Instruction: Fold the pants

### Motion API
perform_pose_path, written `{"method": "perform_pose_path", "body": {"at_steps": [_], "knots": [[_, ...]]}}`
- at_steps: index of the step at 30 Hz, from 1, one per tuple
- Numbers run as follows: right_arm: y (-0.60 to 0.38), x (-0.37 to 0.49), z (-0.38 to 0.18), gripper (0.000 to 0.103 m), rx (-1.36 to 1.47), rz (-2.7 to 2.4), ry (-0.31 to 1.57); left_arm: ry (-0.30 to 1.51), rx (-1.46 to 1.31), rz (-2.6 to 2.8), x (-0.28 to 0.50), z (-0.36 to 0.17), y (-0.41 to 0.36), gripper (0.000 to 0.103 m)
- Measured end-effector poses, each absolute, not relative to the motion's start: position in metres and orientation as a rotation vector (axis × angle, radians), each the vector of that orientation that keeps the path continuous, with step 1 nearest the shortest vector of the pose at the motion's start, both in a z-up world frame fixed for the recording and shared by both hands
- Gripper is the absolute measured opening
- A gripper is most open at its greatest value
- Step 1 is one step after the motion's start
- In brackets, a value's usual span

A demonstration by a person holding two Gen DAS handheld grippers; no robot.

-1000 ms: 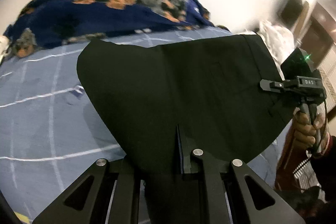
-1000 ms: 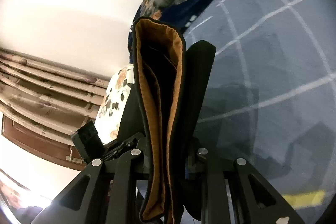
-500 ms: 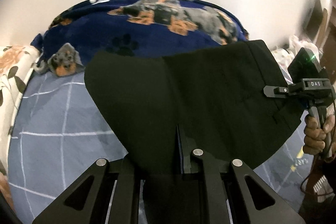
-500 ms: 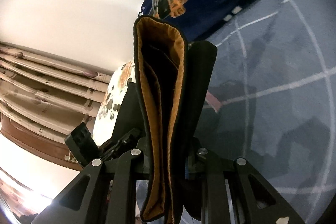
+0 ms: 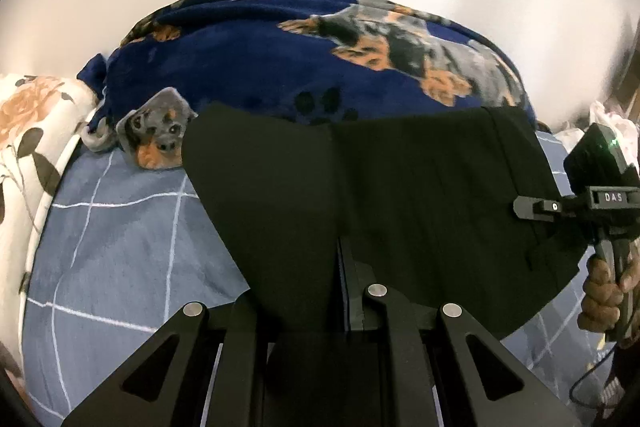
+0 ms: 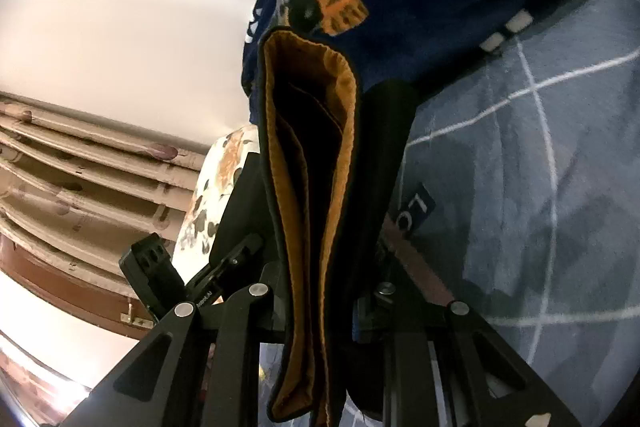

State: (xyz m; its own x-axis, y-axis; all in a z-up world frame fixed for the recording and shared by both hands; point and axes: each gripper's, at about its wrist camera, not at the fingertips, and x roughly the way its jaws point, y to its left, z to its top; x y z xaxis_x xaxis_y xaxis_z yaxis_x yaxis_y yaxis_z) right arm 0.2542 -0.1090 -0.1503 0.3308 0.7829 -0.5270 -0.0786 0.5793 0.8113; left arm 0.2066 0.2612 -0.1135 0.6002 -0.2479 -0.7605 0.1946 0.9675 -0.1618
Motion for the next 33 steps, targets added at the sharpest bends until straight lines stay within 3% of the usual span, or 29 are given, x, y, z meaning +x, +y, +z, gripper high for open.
{"method": "perform_pose_path", "body": {"at_steps": [12,17,23,30,33], "knots": [[-0.109,0.276,-0.185,0.019,0.792,0.604,1.135,0.915,-0.114,-0.212,0.23,-0.149,0.282,0.013],[-0.111,0.277,-0.194,0.019,0.769,0.58,1.146,0.9,-0.114,-0.186,0.226,-0.158,0.284,0.021],[-0.109,0.276,-0.195,0.024,0.661,0.523,1.14,0.868,-0.139,-0.136,0.22,-0.166,0.289,0.039],[-0.091,0.276,-0.182,0.032,0.498,0.457,1.102,0.838,-0.056,-0.029,0.211,-0.165,0.285,0.079],[-0.085,0.273,-0.176,0.038,0.451,0.419,1.084,0.791,-0.013,0.019,0.203,-0.157,0.283,0.085]]}}
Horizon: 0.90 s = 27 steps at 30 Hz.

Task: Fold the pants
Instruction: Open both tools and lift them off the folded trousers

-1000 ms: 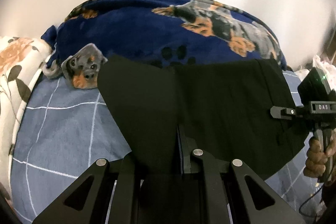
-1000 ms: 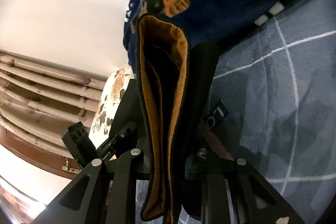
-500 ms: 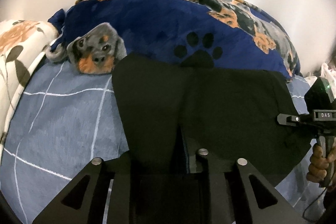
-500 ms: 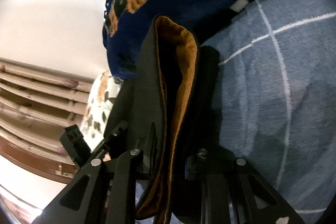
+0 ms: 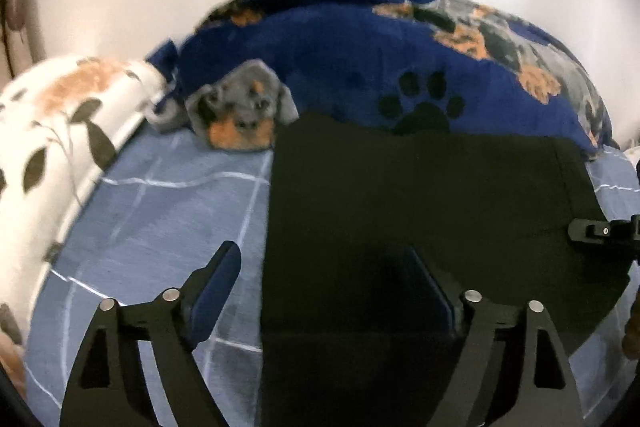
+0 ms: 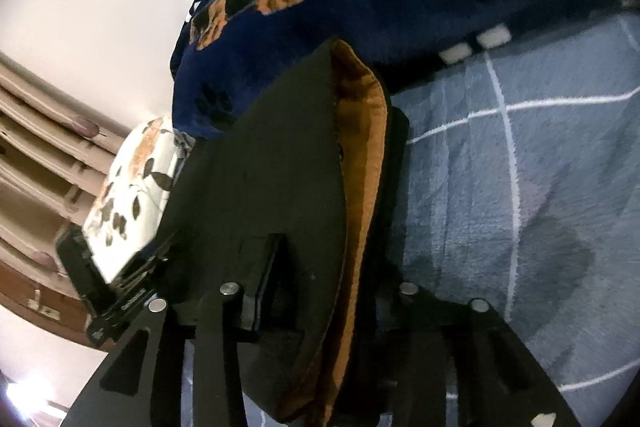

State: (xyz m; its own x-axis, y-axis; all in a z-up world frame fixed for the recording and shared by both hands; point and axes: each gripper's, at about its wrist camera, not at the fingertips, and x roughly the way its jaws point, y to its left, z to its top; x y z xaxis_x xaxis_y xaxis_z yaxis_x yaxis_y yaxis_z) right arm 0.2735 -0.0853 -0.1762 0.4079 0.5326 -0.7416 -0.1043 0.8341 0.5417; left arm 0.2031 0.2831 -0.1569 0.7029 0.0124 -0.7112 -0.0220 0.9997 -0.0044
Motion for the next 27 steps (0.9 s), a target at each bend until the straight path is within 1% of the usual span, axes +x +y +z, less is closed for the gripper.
{"method": "perform_pose_path", "body": {"at_steps": [1,5,7,11,15,16,18,21,27], "knots": [[-0.082,0.272,-0.174,0.04,0.434,0.404,1.078,0.777,-0.013,0.023,0.2,-0.153,0.283,0.088],[-0.075,0.255,-0.158,0.041,0.359,0.333,1.015,0.73,-0.006,0.055,0.187,-0.138,0.281,0.092],[-0.071,0.243,-0.151,0.043,0.326,0.311,0.989,0.699,0.009,0.092,0.179,-0.128,0.278,0.098],[-0.065,0.219,-0.136,0.048,0.278,0.291,0.953,0.656,0.038,0.11,0.163,-0.108,0.27,0.099],[-0.065,0.196,-0.118,0.048,0.278,0.307,0.913,0.625,0.04,0.086,0.142,-0.085,0.26,0.1],[-0.063,0.19,-0.114,0.048,0.274,0.312,0.904,0.619,0.035,0.08,0.136,-0.079,0.258,0.102],[-0.055,0.176,-0.101,0.048,0.233,0.319,0.876,0.622,0.023,0.081,0.127,-0.069,0.254,0.103],[-0.041,0.153,-0.079,0.05,0.168,0.335,0.82,0.542,0.031,0.148,0.101,-0.043,0.246,0.103],[-0.022,0.111,-0.033,0.06,0.097,0.37,0.711,0.433,0.04,0.199,0.052,0.011,0.232,0.103]]}}
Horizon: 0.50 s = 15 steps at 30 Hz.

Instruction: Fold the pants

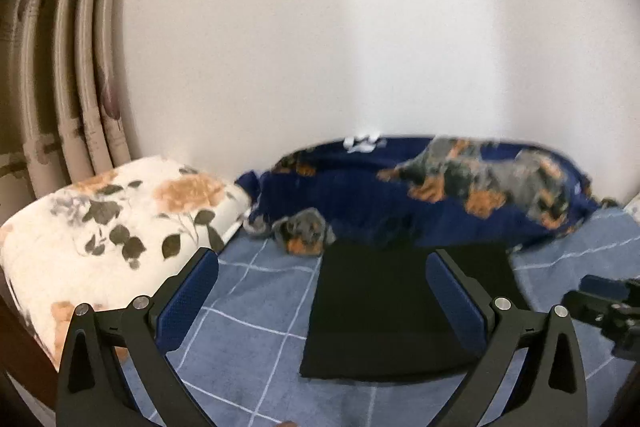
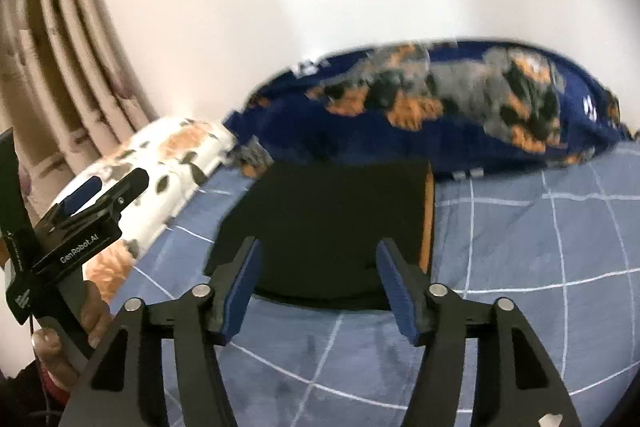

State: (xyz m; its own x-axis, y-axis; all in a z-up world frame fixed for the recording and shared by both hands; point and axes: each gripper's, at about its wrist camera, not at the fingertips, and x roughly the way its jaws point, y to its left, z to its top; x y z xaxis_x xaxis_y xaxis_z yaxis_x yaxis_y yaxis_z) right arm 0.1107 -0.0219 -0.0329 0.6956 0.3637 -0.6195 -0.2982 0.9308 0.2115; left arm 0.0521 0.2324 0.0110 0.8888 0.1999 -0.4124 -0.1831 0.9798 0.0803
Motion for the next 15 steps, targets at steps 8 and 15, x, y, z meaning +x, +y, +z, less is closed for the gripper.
{"method": "perform_pose_path", "body": {"at_steps": [8,15], "knots": [[-0.021,0.071,0.012,0.07,0.125,0.418,0.624,0.335,-0.048,0.202,-0.003,0.064,0.222,0.103],[-0.02,0.047,0.024,0.072,0.101,0.449,0.605,0.239,-0.002,0.217,-0.039,0.084,0.201,0.103]]}}
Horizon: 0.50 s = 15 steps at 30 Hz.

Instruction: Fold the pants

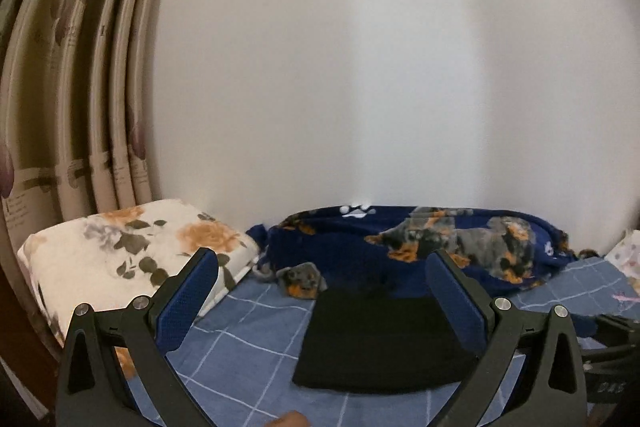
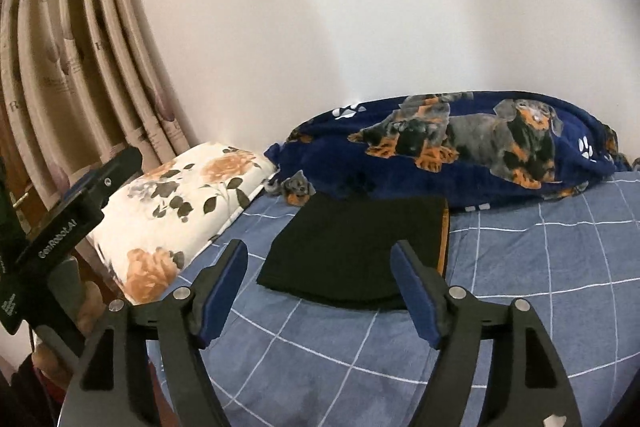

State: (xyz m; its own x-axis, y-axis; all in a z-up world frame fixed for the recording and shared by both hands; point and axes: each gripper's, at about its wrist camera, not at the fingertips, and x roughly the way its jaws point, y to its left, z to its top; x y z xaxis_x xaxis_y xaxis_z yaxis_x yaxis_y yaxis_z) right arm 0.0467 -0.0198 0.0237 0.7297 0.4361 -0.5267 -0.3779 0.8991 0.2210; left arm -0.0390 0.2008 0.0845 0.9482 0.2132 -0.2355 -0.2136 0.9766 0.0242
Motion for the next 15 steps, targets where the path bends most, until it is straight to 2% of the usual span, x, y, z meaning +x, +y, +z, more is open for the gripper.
{"method": "perform_pose_path", "body": {"at_steps": [15], "knots": [[-0.019,0.023,0.031,0.076,0.084,0.458,0.593,0.291,0.001,0.121,-0.055,0.088,0.182,0.103]]}}
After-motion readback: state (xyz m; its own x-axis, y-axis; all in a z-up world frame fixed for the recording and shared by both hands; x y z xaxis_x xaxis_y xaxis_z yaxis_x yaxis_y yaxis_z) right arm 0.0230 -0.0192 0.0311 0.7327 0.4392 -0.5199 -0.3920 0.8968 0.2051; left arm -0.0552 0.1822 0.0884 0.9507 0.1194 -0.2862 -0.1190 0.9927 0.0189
